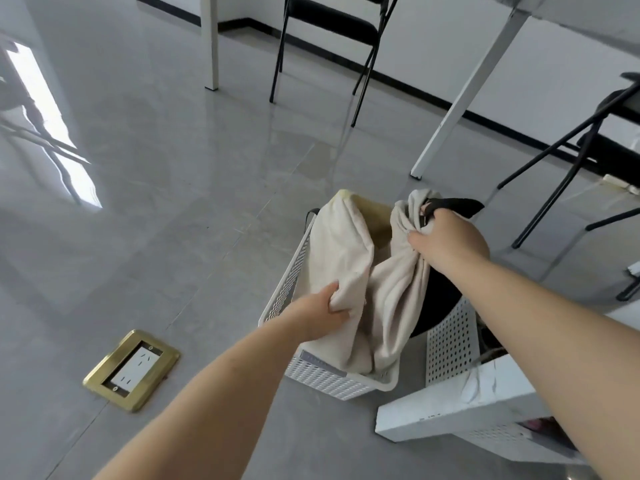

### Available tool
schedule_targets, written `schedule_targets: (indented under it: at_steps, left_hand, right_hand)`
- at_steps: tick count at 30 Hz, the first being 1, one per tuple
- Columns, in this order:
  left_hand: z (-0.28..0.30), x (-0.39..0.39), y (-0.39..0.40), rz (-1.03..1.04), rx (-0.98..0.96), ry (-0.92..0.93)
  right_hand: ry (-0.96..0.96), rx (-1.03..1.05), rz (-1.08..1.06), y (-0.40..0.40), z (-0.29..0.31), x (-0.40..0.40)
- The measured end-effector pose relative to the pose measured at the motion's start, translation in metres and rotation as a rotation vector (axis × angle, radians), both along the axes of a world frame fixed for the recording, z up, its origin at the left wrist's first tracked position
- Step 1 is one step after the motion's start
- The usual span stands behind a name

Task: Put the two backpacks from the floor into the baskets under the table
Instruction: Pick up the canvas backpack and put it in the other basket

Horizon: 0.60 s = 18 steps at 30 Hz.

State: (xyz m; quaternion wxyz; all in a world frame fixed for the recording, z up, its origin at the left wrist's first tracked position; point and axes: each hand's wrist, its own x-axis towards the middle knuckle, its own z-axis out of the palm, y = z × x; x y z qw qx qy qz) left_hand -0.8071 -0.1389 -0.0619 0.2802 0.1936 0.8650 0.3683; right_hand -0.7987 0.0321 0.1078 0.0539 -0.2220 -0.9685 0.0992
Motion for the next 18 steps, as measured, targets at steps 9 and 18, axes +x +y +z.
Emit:
schedule_targets:
  at_steps: [9, 18]
  left_hand:
    - [-0.005, 0.0, 0.006, 0.212, 0.208, 0.135]
    - [-0.019, -0.024, -0.003, 0.016, -0.443, -0.067]
  right_hand:
    - [-0.163, 0.095, -0.041, 0.035, 0.017, -0.002]
    - [-0.279, 0.18, 0.051, 0.026, 0.001, -0.006]
